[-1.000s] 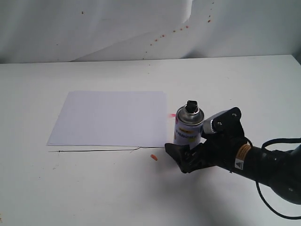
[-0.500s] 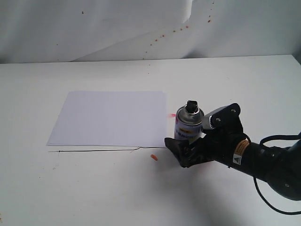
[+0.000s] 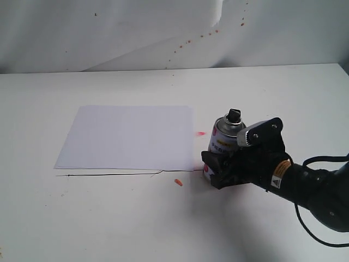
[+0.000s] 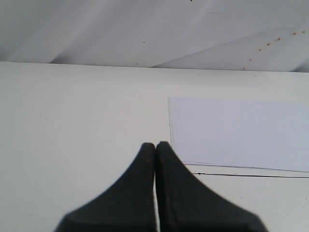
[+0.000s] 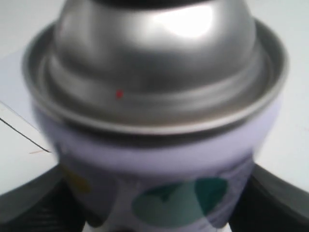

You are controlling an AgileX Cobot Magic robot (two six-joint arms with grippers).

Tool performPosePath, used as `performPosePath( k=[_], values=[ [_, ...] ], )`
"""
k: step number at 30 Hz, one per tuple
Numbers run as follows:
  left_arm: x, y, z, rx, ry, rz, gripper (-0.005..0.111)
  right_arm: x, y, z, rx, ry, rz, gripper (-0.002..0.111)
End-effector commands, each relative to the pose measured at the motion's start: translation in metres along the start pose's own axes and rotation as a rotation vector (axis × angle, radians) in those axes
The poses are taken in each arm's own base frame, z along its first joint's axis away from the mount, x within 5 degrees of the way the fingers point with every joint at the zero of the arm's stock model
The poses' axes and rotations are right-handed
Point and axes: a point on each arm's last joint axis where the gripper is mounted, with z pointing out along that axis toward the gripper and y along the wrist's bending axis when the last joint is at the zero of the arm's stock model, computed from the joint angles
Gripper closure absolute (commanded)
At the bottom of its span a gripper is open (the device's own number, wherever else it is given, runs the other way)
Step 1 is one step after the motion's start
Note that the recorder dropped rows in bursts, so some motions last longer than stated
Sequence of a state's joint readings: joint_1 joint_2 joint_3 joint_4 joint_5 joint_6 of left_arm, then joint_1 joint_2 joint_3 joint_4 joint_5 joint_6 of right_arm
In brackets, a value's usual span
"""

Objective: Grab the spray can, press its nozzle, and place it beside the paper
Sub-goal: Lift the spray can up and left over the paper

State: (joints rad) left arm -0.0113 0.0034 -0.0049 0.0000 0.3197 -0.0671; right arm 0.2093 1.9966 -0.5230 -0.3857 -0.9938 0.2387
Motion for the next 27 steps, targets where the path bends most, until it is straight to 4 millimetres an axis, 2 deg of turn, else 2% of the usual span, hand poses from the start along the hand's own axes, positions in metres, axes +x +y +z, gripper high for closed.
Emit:
performPosePath(
  k=[1,5,10,14,18,21,27],
  values=[
    [0.001,0.000,0.000,0.005,-0.006,-0.003,0.106,-0.002,-0.001,0.000,0.001,-0.021,-0.003,0.108],
    [0.001,0.000,0.000,0.005,-0.006,-0.003,0.106,-0.011,0.002,-0.002,-0.013,-0.071,-0.017,0.108],
    [0.001,0.000,0.000,0.005,-0.006,-0.003,0.106,-0.034,0.004,-0.010,0.001,-0.071,-0.091,0.108],
    [0.001,0.000,0.000,0.005,-0.006,-0.003,0.106,-0.063,0.007,-0.010,-0.025,0.000,-0.210,0.108],
    [0.001,0.000,0.000,0.005,-0.006,-0.003,0.106,-0.098,0.004,-0.007,0.004,0.068,-0.216,0.108],
    [0.001,0.000,0.000,0.005,-0.006,-0.003,0.106,-0.119,0.007,-0.009,-0.027,0.090,-0.324,0.108],
    [0.001,0.000,0.000,0.005,-0.006,-0.003,0.106,-0.141,0.013,-0.010,-0.104,0.098,-0.438,0.108]
  ],
)
